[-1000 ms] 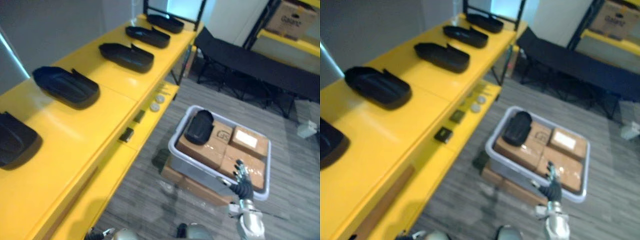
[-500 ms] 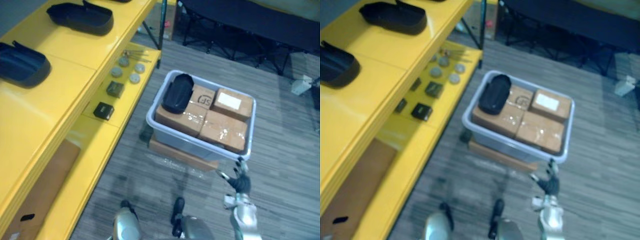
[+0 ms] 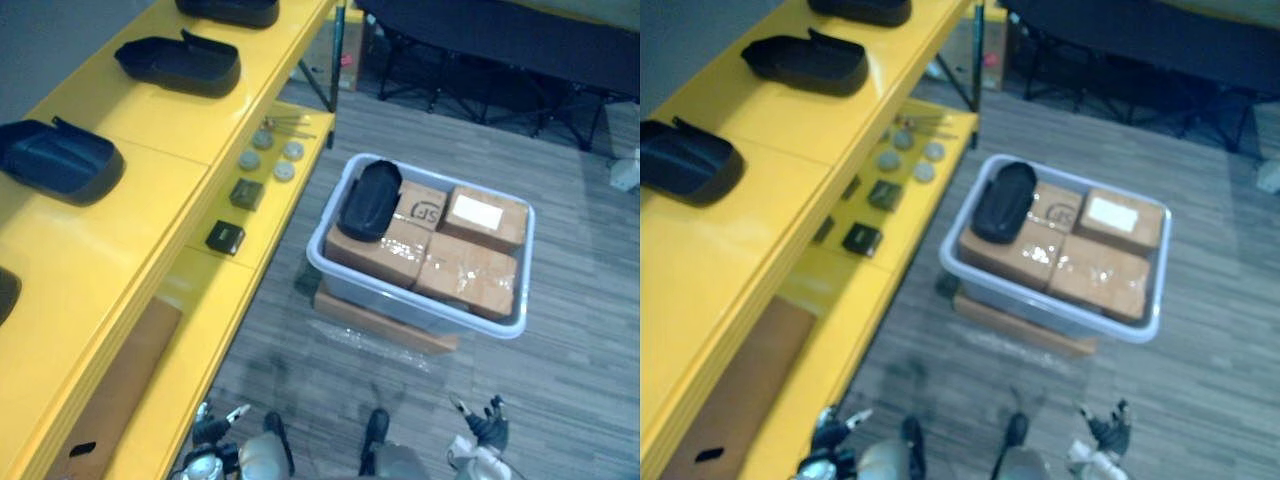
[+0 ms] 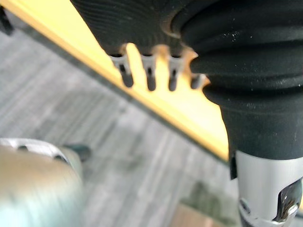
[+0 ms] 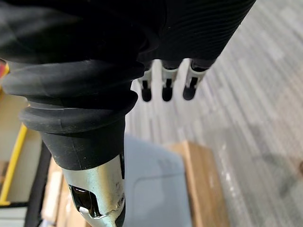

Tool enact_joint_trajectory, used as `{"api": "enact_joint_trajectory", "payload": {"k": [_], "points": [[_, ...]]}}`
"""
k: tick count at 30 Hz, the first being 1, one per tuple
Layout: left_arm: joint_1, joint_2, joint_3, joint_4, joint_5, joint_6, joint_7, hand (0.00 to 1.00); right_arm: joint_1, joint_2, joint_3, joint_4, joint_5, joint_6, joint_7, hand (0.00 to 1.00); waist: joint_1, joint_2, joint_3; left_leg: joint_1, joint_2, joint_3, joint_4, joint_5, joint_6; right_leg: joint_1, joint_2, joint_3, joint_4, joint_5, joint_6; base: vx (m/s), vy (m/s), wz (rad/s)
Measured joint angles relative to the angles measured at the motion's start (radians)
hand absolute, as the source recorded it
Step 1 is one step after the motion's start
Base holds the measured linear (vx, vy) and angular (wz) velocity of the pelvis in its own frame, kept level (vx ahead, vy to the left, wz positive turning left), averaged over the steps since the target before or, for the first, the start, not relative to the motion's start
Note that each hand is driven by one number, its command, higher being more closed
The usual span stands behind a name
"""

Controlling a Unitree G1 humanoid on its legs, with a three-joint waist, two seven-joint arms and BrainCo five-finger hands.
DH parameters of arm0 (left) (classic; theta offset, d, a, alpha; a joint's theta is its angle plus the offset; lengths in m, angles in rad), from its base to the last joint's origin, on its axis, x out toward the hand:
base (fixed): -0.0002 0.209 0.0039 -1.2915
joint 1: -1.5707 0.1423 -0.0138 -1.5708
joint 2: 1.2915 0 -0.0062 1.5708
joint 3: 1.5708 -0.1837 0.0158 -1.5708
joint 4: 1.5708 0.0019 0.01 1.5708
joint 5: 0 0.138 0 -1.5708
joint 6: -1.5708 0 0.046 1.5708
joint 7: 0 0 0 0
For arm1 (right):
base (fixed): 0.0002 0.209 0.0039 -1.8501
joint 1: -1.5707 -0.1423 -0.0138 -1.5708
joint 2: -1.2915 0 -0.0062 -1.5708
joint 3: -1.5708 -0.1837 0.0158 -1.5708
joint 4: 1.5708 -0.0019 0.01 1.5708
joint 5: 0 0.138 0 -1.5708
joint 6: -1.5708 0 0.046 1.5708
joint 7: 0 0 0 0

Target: Walk over and take plastic housings, then place them on the shelf

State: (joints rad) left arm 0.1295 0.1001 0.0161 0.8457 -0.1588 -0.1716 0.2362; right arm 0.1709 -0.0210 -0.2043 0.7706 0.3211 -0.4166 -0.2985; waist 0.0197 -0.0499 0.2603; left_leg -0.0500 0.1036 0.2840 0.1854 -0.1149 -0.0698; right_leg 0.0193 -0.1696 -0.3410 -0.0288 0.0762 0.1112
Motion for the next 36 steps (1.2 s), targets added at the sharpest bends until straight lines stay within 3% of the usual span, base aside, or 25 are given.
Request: {"api": "enact_joint_trajectory", "payload": {"k": [3, 5, 6, 10, 11, 12, 13, 14, 15, 18, 20, 21, 24, 25, 26, 27, 28, 29, 30, 31, 32, 36], "points": [[-0.005, 0.001, 0.002, 0.001, 0.01, 0.021, -0.005, 0.0, 0.0, -0.001, -0.001, 0.0, 0.008, 0.0, 0.016, 0.0, 0.005, -0.004, 0.0, 0.016, -0.005, -0.001, 0.043, -0.058, 0.008, -0.014, -0.022, 0.03, 0.08, -0.059, 0.001, -0.05, 0.071, -0.22], [-0.004, 0.006, 0.009, 0.004, 0.023, 0.042, -0.015, 0.0, 0.004, 0.002, 0.002, -0.001, 0.01, 0.0, 0.017, 0.0, 0.001, -0.006, -0.005, 0.025, -0.004, 0.005, 0.114, -0.119, 0.015, -0.065, -0.055, 0.056, 0.238, -0.131, -0.004, -0.06, 0.183, -0.22], [-0.004, 0.008, 0.009, 0.006, 0.023, 0.045, -0.018, 0.0, 0.007, 0.002, 0.007, -0.001, 0.01, 0.0, 0.019, 0.0, -0.003, -0.009, -0.007, 0.03, -0.004, 0.009, 0.124, -0.126, 0.011, -0.067, -0.06, 0.064, 0.258, -0.136, -0.007, -0.02, 0.136, -0.18], [0.0, 0.022, 0.025, 0.026, 0.004, 0.049, -0.017, 0.0, 0.012, 0.004, 0.034, -0.001, 0.005, 0.001, 0.037, 0.0, -0.013, -0.005, -0.029, 0.036, 0.014, 0.029, 0.165, -0.163, 0.03, -0.07, -0.062, 0.065, 0.275, -0.124, 0.009, 0.06, 0.077, -0.24], [0.001, 0.021, 0.024, 0.041, -0.026, 0.049, -0.016, 0.0, 0.007, 0.004, 0.034, 0.0, -0.026, 0.004, 0.037, 0.0, -0.015, 0.009, -0.021, 0.055, 0.03, 0.025, 0.158, -0.172, 0.035, -0.094, -0.063, 0.052, 0.327, -0.143, -0.013, 0.0, 0.067, 0.04], [0.011, 0.023, 0.025, 0.054, -0.041, 0.049, -0.013, 0.0, 0.016, 0.006, 0.039, 0.0, -0.048, 0.008, 0.037, 0.0, -0.017, 0.017, -0.025, 0.071, 0.05, 0.021, 0.157, -0.172, 0.017, -0.093, -0.044, 0.031, 0.295, -0.149, -0.029, -0.03, 0.032, 0.11], [0.017, 0.033, 0.027, 0.06, -0.041, 0.049, -0.012, 0.0, 0.019, 0.007, 0.042, 0.0, -0.059, 0.01, 0.037, 0.0, -0.018, 0.012, -0.028, 0.077, 0.053, 0.015, 0.159, -0.172, 0.01, -0.091, -0.035, 0.028, 0.264, -0.133, -0.026, -0.04, -0.039, 0.34], [0.028, 0.051, 0.039, 0.067, -0.041, 0.049, -0.012, 0.0, 0.029, 0.014, 0.048, 0.0, -0.063, 0.01, 0.037, 0.0, -0.024, -0.018, -0.041, 0.083, 0.038, -0.006, 0.161, -0.178, -0.003, -0.086, -0.037, 0.027, 0.215, -0.039, -0.001, 0.07, -0.095, 0.47], [0.035, 0.043, 0.059, 0.079, -0.042, 0.05, -0.002, 0.0, 0.03, 0.009, 0.048, 0.003, -0.063, 0.012, 0.037, 0.0, -0.025, 0.004, -0.06, 0.083, 0.057, -0.035, 0.154, -0.173, -0.017, -0.065, -0.014, 0.006, 0.198, -0.041, -0.001, 0.08, -0.082, 0.44], [0.048, 0.014, 0.069, 0.082, -0.072, 0.051, 0.017, 0.0, 0.007, 0.002, 0.059, 0.0, -0.065, 0.012, 0.037, 0.0, -0.024, 0.022, -0.079, 0.085, 0.081, -0.056, 0.118, -0.16, -0.039, -0.034, 0.02, -0.019, 0.137, -0.043, -0.005, 0.16, -0.12, 0.19], [0.062, -0.017, 0.102, 0.101, -0.08, 0.075, 0.032, 0.0, -0.01, -0.015, 0.079, -0.01, -0.095, 0.017, 0.035, 0.0, -0.009, 0.058, -0.088, 0.086, 0.107, -0.055, 0.105, -0.149, -0.057, -0.033, 0.051, -0.024, 0.119, -0.053, -0.021, 0.12, -0.091, -0.03], [0.069, -0.023, 0.109, 0.106, -0.08, 0.078, 0.034, 0.0, -0.014, -0.019, 0.087, -0.012, -0.102, 0.025, 0.036, 0.0, -0.006, 0.062, -0.089, 0.084, 0.113, -0.056, 0.114, -0.145, -0.062, -0.031, 0.057, -0.023, 0.115, -0.055, -0.023, 0.13, -0.096, -0.22], [0.122, -0.049, 0.163, 0.129, -0.118, 0.089, 0.051, 0.0, -0.03, -0.03, 0.135, -0.013, -0.1, 0.049, 0.036, 0.0, 0.012, 0.063, -0.086, 0.005, 0.165, -0.073, 0.351, -0.092, -0.062, 0.027, 0.088, -0.008, 0.066, -0.083, -0.054, 0.11, -0.144, -0.18], [0.137, -0.053, 0.174, 0.13, -0.118, 0.089, 0.054, 0.0, -0.03, -0.035, 0.144, -0.013, -0.1, 0.05, 0.036, 0.0, 0.023, 0.063, -0.081, -0.068, 0.195, -0.091, 0.51, -0.031, -0.061, 0.056, 0.102, -0.005, 0.047, -0.097, -0.062, 0.14, -0.118, -0.08], [0.154, -0.065, 0.179, 0.141, -0.117, 0.1, 0.052, 0.0, -0.036, -0.035, 0.145, -0.013, -0.099, 0.051, 0.036, 0.0, 0.034, 0.052, -0.064, -0.126, 0.19, -0.12, 0.596, -0.052, -0.047, 0.1, 0.1, -0.003, 0.032, -0.108, -0.065, 0.14, -0.091, -0.07], [0.162, -0.073, 0.181, 0.145, -0.117, 0.11, 0.052, 0.0, -0.037, -0.036, 0.142, -0.013, -0.1, 0.051, 0.035, 0.0, 0.035, 0.056, -0.059, -0.13, 0.175, -0.119, 0.581, -0.078, -0.049, 0.113, 0.096, -0.002, 0.033, -0.112, -0.069, 0.15, -0.064, -0.05], [0.172, -0.078, 0.183, 0.146, -0.115, 0.117, 0.049, 0.0, -0.037, -0.042, 0.135, -0.013, -0.1, 0.051, 0.034, 0.0, 0.036, 0.06, -0.055, -0.131, 0.155, -0.115, 0.543, -0.097, -0.05, 0.124, 0.09, -0.003, 0.033, -0.116, -0.068, 0.12, 0.026, -0.15], [0.197, -0.086, 0.18, 0.147, -0.1, 0.121, 0.038, 0.0, -0.037, -0.049, 0.114, -0.015, -0.1, 0.05, 0.025, 0.0, 0.039, 0.065, -0.055, -0.127, 0.092, -0.099, 0.392, -0.103, -0.046, 0.138, 0.069, -0.002, 0.034, -0.118, -0.064, 0.16, 0.062, -0.16], [0.204, -0.089, 0.179, 0.147, -0.097, 0.12, 0.035, 0.0, -0.036, -0.051, 0.11, -0.016, -0.1, 0.05, 0.019, 0.0, 0.039, 0.067, -0.056, -0.125, 0.072, -0.086, 0.322, -0.094, -0.047, 0.141, 0.065, -0.002, 0.036, -0.116, -0.051, 0.2, 0.093, -0.17], [0.206, -0.097, 0.179, 0.147, -0.09, 0.121, 0.029, 0.0, -0.033, -0.058, 0.099, -0.021, -0.101, 0.05, 0.008, 0.0, 0.039, 0.08, -0.057, -0.127, 0.047, -0.07, 0.186, -0.03, -0.039, 0.142, 0.068, -0.004, 0.035, -0.12, -0.031, 0.23, 0.115, -0.08], [0.2, -0.095, 0.182, 0.148, -0.058, 0.119, 0.022, 0.0, -0.024, -0.057, 0.087, -0.019, -0.104, 0.054, -0.003, 0.0, 0.043, 0.082, -0.05, -0.111, 0.031, -0.058, 0.142, 0.018, 0.023, 0.154, 0.063, 0.001, 0.036, -0.127, -0.017, 0.21, 0.107, -0.03], [0.155, -0.048, 0.174, 0.108, 0.036, 0.078, 0.025, 0.0, -0.001, -0.048, 0.087, -0.061, -0.15, 0.04, -0.023, 0.0, 0.046, 0.027, -0.042, -0.078, -0.053, -0.055, 0.031, 0.051, 0.047, 0.14, 0.004, -0.015, 0.045, -0.146, 0.011, 0.17, 0.066, 0.17]]}}
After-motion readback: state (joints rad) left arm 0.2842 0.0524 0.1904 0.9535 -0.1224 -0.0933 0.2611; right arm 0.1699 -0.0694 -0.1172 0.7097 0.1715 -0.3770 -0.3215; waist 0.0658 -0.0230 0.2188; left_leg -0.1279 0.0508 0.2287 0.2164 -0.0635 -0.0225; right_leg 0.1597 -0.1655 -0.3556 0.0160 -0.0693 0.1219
